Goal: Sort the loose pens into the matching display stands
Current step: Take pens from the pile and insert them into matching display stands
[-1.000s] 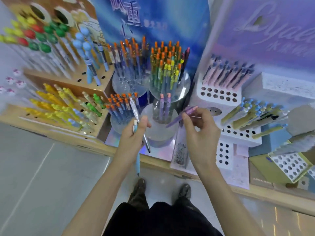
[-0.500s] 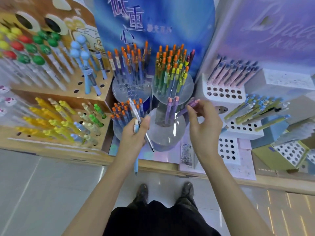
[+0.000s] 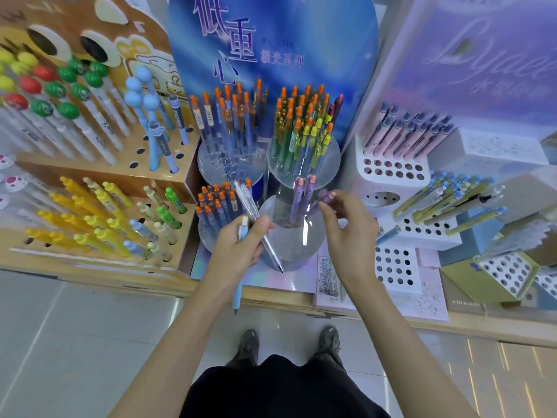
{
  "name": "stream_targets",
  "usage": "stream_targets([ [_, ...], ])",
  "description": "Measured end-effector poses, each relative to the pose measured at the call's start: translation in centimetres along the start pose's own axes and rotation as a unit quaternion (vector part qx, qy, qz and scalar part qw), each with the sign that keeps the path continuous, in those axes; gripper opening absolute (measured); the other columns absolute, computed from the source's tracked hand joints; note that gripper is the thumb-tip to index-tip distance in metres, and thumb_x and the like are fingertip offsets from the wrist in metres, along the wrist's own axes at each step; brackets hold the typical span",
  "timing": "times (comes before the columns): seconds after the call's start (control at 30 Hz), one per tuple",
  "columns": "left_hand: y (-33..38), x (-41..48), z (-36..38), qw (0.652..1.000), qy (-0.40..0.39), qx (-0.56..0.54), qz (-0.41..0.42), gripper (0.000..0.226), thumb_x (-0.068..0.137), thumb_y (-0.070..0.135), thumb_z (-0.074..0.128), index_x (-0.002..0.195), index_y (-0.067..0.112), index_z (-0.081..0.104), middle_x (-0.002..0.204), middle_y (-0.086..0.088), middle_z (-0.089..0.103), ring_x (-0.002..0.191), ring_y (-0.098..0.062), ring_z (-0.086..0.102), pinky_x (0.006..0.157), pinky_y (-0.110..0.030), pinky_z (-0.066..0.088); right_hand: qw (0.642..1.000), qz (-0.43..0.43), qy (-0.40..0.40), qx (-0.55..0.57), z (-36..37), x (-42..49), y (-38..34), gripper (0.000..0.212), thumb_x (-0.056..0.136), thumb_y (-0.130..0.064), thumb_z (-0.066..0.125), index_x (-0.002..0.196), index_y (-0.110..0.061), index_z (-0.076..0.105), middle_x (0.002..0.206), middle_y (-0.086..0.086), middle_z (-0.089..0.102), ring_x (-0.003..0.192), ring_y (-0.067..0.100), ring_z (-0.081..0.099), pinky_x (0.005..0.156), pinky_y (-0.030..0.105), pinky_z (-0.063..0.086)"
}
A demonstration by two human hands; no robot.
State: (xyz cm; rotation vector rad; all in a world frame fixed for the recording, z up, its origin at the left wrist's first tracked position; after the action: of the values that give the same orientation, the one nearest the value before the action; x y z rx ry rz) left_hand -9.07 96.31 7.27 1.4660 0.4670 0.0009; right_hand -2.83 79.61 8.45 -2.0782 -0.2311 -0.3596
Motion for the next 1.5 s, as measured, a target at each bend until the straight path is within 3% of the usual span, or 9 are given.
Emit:
stream_targets([
  [0.2,-0.3,-0.2,-0.1,1.000,-0.005,0.014,0.016,0.036,0.089,0.026,0.060,0.101,-0.008,0.059,0.053,0.008,0.035,0.046,-0.005,0.030,0.042,-0.015,0.029,0.996,0.049,-0.033,-0.059,1.5,2.1,0.0,0.007,0.092,-0.012,0.060,0.093,-0.005,0.060,0.085,0.010,0.065,0.074,0.022,0.059,0.068,0.033,0.048],
  [0.37,-0.1,-0.3,-0.4,0.999,0.008,0.026,0.025,0.026,0.080,0.033,0.064,0.085,0.008,0.062,0.051,0.011,0.039,0.046,-0.005,0.033,0.044,-0.016,0.032,0.996,0.073,-0.036,-0.033,1.6,1.5,0.6,0.007,0.091,-0.011,0.062,0.096,-0.007,0.061,0.088,0.006,0.064,0.078,0.018,0.059,0.074,0.036,0.050],
  [0.53,0.5,-0.8,-0.5,0.998,-0.029,0.032,0.041,0.048,0.080,0.039,0.058,0.094,-0.006,0.062,0.053,0.005,0.030,0.045,-0.007,0.026,0.042,-0.017,0.026,0.999,0.036,0.019,0.009,0.0,-1.1,-1.9,0.025,0.089,-0.010,0.062,0.114,-0.008,0.057,0.102,0.002,0.055,0.091,0.009,0.051,0.082,0.006,0.037],
  [0.67,0.7,-1.1,-0.4,0.993,-0.080,0.077,0.047,0.022,0.084,0.024,0.064,0.088,0.003,0.068,0.051,0.014,0.047,0.045,-0.001,0.038,0.046,-0.010,0.031,0.954,0.180,-0.154,0.182,1.6,-1.9,-3.9,0.010,0.092,-0.020,0.061,0.096,-0.012,0.066,0.085,0.000,0.065,0.075,0.001,0.056,0.068,0.011,0.042],
  [0.73,0.6,-1.3,-0.4,0.989,-0.094,0.103,0.044,0.011,0.088,0.014,0.063,0.078,0.015,0.067,0.051,0.018,0.051,0.047,0.001,0.043,0.049,-0.009,0.033,0.915,0.233,-0.230,0.236,2.7,-1.9,-4.5,0.018,0.092,-0.017,0.061,0.095,0.000,0.066,0.082,0.018,0.064,0.067,0.005,0.053,0.059,0.010,0.040],
  [1.0,-0.6,-1.9,-1.8,0.991,-0.085,0.097,0.027,0.009,0.086,0.011,0.064,0.080,0.013,0.058,0.067,0.006,0.062,0.052,0.004,0.051,0.050,-0.007,0.038,0.871,0.256,-0.263,0.325,3.3,-3.2,-4.0,0.013,0.090,-0.007,0.059,0.099,-0.011,0.068,0.069,-0.010,0.064,0.061,0.004,0.051,0.059,0.019,0.040],
  [1.17,-1.1,-2.2,-2.4,0.996,-0.060,0.064,0.014,0.023,0.094,0.028,0.049,0.083,0.008,0.052,0.048,0.013,0.043,0.044,-0.004,0.032,0.044,-0.015,0.027,0.896,0.243,-0.204,0.309,3.6,-3.5,-4.4,0.004,0.091,-0.007,0.059,0.088,-0.007,0.062,0.069,-0.006,0.059,0.067,0.008,0.056,0.065,0.016,0.045],
  [1.3,-1.5,-1.7,-3.5,0.996,-0.028,-0.052,-0.063,0.033,0.094,0.037,0.050,0.073,0.013,0.040,0.061,0.001,0.032,0.041,-0.009,0.022,0.039,-0.019,0.018,0.894,0.252,-0.177,0.325,3.8,-3.6,-4.2,0.006,0.094,-0.009,0.056,0.089,-0.008,0.053,0.081,0.010,0.052,0.061,0.014,0.055,0.064,0.024,0.047],
  [1.5,-1.3,-2.0,-3.7,0.981,-0.041,-0.153,-0.108,0.053,0.094,0.060,0.011,0.086,0.013,0.035,0.052,0.002,0.041,0.035,-0.009,0.022,0.040,-0.016,0.015,0.897,0.209,-0.304,0.245,5.9,-4.7,-6.4,0.007,0.085,-0.006,0.068,0.087,-0.013,0.066,0.057,-0.014,0.049,0.051,-0.003,0.047,0.055,0.006,0.038],
])
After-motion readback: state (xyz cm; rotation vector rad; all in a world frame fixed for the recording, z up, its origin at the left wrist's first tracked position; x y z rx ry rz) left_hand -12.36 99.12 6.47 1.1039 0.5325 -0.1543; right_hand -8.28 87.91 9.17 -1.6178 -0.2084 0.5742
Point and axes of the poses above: each hand's wrist, its own x-axis towards the middle knuckle, its own z-axis out of the palm, y = z × x, the point moved 4 cm from there along x, towards the middle knuckle
